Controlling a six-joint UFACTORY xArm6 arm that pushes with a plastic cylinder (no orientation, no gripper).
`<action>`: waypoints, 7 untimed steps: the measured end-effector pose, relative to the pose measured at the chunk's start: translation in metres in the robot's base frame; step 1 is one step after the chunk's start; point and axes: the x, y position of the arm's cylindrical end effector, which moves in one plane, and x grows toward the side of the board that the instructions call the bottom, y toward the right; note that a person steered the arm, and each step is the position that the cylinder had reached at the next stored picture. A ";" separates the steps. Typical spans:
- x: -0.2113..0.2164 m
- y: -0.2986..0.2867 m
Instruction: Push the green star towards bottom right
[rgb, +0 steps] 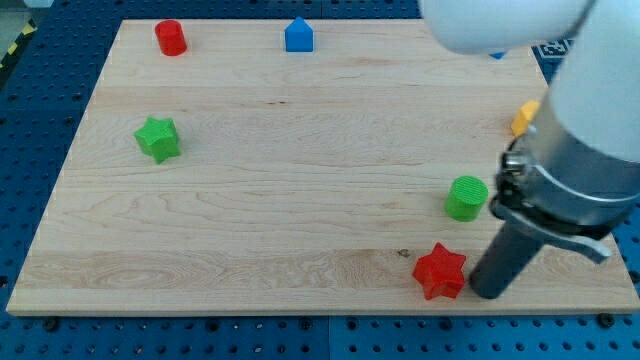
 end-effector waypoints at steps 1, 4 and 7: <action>-0.011 -0.034; -0.021 -0.021; -0.036 -0.028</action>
